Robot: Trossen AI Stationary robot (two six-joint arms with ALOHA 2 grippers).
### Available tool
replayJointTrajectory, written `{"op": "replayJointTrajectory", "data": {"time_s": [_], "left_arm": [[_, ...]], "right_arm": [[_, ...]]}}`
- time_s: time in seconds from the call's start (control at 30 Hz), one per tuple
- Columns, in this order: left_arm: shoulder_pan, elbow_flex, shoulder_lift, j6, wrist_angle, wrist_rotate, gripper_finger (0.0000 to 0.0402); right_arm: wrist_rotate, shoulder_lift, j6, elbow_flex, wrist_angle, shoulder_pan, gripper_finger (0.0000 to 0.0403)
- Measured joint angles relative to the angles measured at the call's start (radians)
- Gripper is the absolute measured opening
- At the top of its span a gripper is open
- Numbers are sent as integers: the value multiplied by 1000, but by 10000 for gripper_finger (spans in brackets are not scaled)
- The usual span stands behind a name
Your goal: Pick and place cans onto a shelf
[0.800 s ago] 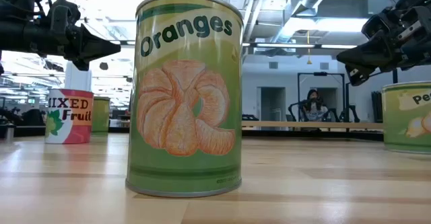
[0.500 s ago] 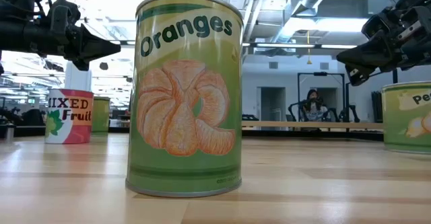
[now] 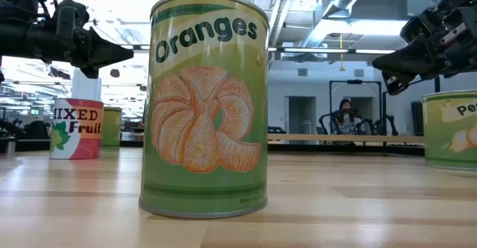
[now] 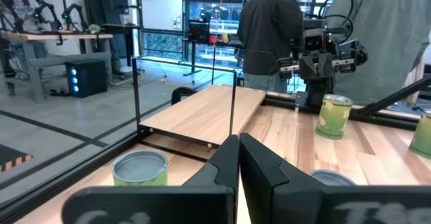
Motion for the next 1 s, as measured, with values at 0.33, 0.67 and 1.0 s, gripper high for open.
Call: {"op": "replayJointTrajectory", "data": {"time_s": [0.33, 0.67, 1.0], "left_arm": [[0, 0, 0, 0, 0, 0, 2], [0, 0, 0, -49, 135, 13, 2], [0, 2, 45, -139, 167, 0, 1]], "right_arm": [[0, 0, 0, 0, 0, 0, 43], [0, 0, 0, 0, 0, 0, 43], [0, 0, 0, 0, 0, 0, 43]]}}
